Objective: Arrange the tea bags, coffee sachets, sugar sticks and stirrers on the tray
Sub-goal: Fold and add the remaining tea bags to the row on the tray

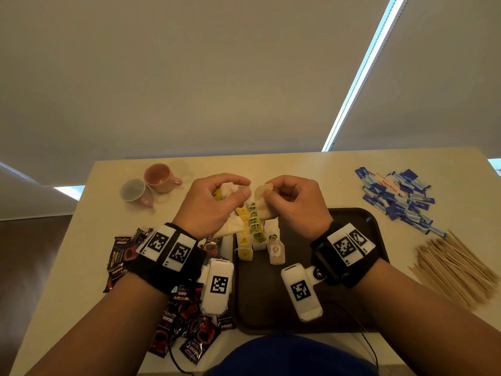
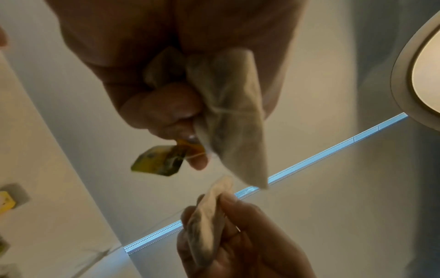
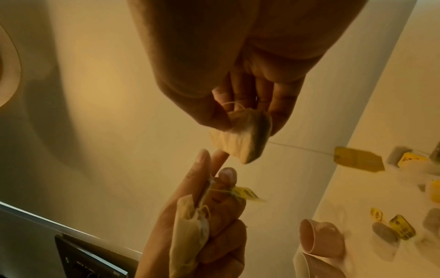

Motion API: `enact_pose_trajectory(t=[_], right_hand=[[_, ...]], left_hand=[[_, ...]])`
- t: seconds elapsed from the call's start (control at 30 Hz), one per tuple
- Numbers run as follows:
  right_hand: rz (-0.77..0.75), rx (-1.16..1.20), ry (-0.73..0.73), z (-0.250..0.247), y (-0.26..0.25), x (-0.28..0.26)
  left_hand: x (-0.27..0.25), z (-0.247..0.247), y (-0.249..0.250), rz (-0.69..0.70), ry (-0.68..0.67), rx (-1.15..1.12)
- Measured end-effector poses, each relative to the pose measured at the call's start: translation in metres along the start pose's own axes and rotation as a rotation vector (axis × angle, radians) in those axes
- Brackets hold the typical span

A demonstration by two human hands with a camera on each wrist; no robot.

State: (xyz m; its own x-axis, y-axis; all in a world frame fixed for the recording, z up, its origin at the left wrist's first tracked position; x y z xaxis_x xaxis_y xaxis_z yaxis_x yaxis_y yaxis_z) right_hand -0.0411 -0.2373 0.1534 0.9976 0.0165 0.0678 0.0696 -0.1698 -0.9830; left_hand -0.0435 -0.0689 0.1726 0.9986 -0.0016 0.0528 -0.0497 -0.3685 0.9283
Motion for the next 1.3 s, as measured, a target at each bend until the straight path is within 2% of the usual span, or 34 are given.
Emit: enact_pose_trajectory(t=[0.1,0.27,0.47,0.63,0.9,1.1,1.23,1.3], right_hand=[[-0.018,0.014,-0.018,0.001,-0.003,0.0],[-0.04,0.006,-0.02,0.002,-0.001,0.001],[-0.031,0.021,-0.051,0.002,0.002,-0.003],[0.068,-0.045,-0.178,0.007,0.02,-0.012],[0.037,-0.108,-0.265,0.023,0.033,-0.023],[0.172,0.089,-0.374,0.036,0.039,-0.033],[0.382,0.32,-0.422,0.044,0.051,-0.041],[0.41,0.321,-0.425,0.046,0.055,-0.042]], left_hand=[[0.0,0.007,-0.001,-0.03,-0.061,-0.013],[0.005,0.007,0.0,-0.023,-0.015,-0.028],[0.009,0.002,0.013,0.064,0.008,0.008],[0.017,-0.007,0.023,0.104,0.067,0.01],[0.025,-0.006,0.029,0.091,0.074,0.01],[0.026,-0.004,0.029,0.059,0.062,-0.014],[0.027,-0.005,0.029,0.041,0.06,-0.033],[0.027,-0.003,0.029,0.034,0.056,-0.043]])
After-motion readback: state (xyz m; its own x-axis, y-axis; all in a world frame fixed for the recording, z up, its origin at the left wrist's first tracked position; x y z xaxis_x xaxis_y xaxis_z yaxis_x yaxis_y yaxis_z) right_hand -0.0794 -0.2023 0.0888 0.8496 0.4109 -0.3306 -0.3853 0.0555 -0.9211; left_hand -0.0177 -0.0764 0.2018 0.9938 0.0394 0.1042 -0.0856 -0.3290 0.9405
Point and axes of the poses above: each hand's wrist, its own x-axis towards the middle knuckle, its own z-axis out of the palm, y = z × x, the point moved 9 cm from there along x, towards the middle knuckle, and after that the axes turned 7 degrees about y, right-handed, at the moved point
